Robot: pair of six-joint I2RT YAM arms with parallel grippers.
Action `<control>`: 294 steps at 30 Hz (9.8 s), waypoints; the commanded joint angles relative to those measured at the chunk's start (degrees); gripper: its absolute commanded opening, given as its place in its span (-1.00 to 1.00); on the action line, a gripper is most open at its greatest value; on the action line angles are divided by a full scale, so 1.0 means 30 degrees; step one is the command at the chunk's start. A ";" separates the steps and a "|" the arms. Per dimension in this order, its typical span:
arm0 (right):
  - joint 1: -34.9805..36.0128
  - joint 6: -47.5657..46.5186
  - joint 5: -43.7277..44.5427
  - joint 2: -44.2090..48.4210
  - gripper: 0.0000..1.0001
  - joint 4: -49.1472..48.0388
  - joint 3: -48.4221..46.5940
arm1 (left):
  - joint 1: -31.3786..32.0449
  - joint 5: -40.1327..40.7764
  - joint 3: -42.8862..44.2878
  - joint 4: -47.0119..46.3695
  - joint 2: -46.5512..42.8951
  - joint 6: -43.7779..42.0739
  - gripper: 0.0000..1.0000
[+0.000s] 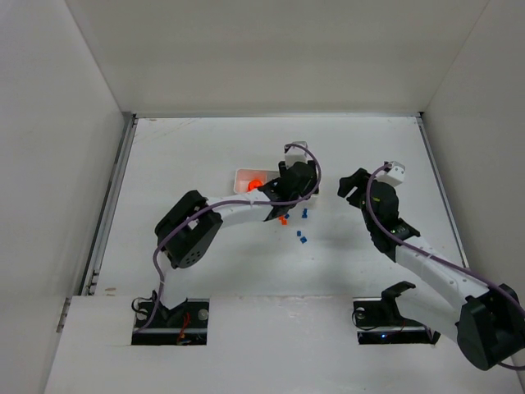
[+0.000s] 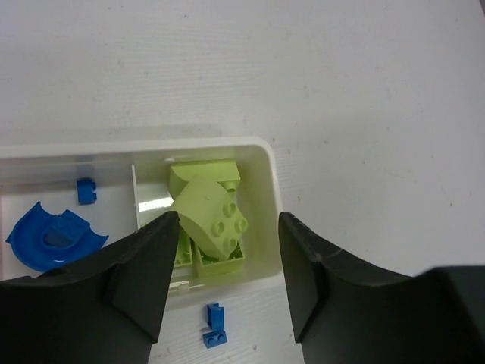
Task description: Sort the legos into containers by color
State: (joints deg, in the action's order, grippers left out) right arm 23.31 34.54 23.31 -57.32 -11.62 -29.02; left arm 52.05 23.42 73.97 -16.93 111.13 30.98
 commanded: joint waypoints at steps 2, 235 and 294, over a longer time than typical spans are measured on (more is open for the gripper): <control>0.0037 0.0116 -0.0153 0.0182 0.44 -0.0874 0.0063 | 0.0183 0.0426 0.0246 -0.0450 -0.1650 -0.0864 0.11; 0.6455 -0.1524 -0.1119 -0.1876 0.47 0.0473 -0.2899 | 0.2234 0.9887 -1.0245 -0.2707 -0.4614 0.3588 0.01; -0.0022 0.0556 -0.3405 0.3375 0.46 0.0122 0.0356 | 0.1091 0.1861 -0.1716 -0.1827 -0.1855 0.0866 0.05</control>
State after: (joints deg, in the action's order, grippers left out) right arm 23.51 35.86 13.04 -47.03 -8.19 -28.12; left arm 55.02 27.59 69.43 -21.10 110.39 35.40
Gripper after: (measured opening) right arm 0.733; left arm 0.521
